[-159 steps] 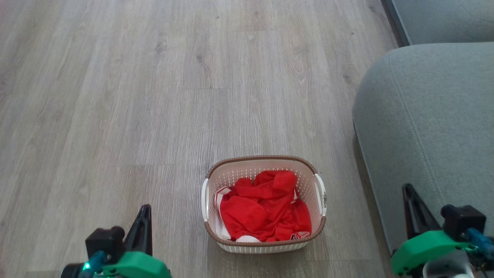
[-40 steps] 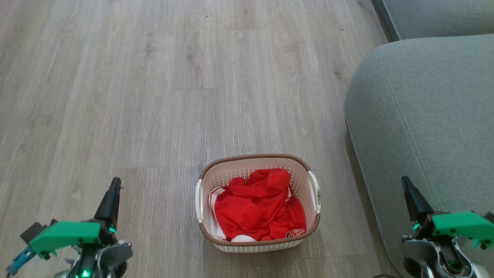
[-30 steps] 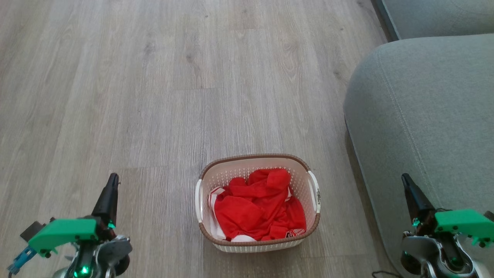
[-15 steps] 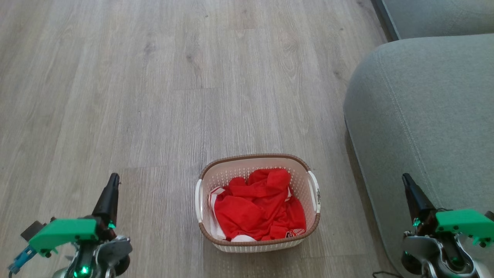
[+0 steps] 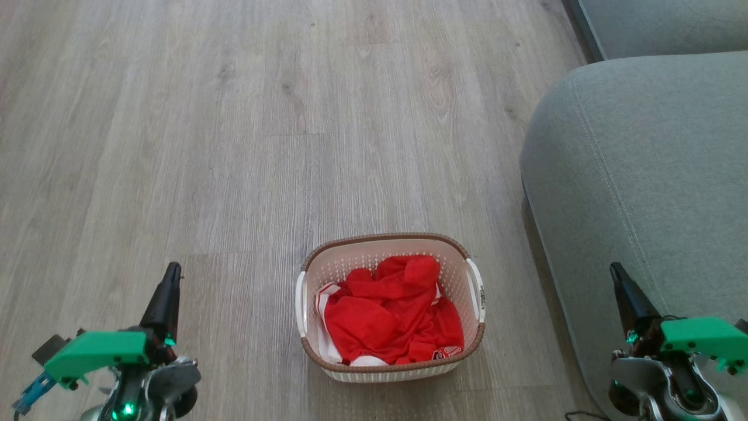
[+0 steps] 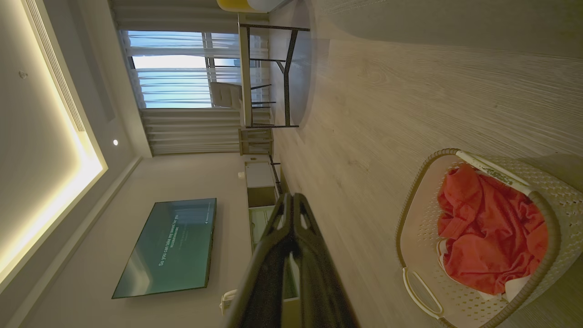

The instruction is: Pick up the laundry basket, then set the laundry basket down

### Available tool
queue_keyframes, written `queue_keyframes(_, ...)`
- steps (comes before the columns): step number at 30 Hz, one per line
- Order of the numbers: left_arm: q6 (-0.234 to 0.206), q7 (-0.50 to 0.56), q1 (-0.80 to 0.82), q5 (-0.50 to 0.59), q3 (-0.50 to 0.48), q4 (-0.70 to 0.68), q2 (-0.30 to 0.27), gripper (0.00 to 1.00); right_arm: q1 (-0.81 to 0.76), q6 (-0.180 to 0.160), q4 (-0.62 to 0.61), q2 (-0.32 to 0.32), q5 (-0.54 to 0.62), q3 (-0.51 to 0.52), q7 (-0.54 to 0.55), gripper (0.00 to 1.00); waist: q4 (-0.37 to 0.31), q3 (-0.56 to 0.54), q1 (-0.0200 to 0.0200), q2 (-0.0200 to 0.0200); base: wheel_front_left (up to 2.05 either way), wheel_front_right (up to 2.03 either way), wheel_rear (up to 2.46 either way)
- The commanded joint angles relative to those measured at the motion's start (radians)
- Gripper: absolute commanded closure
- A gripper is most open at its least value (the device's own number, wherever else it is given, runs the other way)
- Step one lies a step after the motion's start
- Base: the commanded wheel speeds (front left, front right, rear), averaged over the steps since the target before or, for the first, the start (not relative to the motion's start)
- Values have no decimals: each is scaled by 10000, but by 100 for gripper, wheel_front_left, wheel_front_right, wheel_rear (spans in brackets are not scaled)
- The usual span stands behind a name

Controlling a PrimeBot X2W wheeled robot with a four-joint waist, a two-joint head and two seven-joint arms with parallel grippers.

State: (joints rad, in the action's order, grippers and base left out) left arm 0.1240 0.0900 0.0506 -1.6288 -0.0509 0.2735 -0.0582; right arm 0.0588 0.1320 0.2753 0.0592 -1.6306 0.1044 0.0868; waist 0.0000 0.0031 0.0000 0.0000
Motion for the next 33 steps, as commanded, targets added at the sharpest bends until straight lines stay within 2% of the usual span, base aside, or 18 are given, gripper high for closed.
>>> queue_keyframes(1,67,72,557,37,-429,-292,-66,100,470,-13,-318,79,28,-137,79,100,0,0,0,0,0,0,0)
queue_keyframes(33,67,143,564,111,-519,-288,-4,100,479,-13,-312,8,113,-35,161,100,0,0,0,0,0,0,0)
